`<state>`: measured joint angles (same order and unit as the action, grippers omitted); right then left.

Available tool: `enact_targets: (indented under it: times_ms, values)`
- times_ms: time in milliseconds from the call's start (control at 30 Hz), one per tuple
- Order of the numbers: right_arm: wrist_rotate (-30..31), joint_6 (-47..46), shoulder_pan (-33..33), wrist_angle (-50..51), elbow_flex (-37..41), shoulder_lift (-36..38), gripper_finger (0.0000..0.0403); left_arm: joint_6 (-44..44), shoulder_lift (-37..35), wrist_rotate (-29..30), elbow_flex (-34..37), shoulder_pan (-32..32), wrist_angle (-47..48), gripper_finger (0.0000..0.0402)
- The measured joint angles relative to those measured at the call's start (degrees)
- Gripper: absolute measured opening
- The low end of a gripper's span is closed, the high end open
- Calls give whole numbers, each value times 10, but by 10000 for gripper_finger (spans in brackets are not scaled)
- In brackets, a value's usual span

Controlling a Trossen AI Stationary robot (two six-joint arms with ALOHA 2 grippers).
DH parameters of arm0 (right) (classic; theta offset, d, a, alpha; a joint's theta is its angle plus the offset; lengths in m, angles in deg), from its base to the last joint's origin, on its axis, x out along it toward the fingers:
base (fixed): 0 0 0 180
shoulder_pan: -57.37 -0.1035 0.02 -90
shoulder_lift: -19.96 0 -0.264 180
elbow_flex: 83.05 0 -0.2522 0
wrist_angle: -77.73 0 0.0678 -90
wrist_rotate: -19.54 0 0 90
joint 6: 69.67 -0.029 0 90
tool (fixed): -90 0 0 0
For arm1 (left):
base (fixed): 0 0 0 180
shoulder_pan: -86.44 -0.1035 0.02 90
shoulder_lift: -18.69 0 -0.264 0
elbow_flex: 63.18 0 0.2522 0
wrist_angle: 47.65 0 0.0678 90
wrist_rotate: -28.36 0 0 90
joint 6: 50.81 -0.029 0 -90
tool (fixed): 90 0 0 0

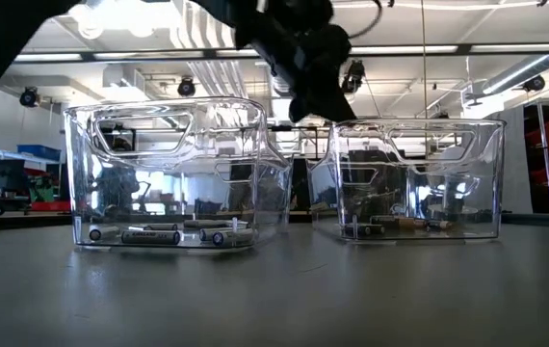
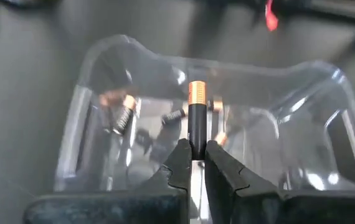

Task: Sort batteries
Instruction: Put the black battery into the right transparent bin

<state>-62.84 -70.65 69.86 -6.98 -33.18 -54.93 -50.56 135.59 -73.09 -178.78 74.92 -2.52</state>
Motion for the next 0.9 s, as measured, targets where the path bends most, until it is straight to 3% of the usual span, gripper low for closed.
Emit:
enact_targets:
  times_ms: [333, 533, 667, 900]
  values:
    - [0, -55, -31, 0, 56, 50, 224, -18, 156, 1, -177, 25, 156, 6]
    - [1, -73, -31, 0, 78, 54, 224, -19, 216, 21, -258, 31, 197, 6]
    - [1, -82, -31, 1, 76, 54, 224, -22, 243, 51, -297, 40, 223, 6]
    - [1, -81, -31, -13, 52, 55, 224, -27, 262, 110, -305, 53, 223, 6]
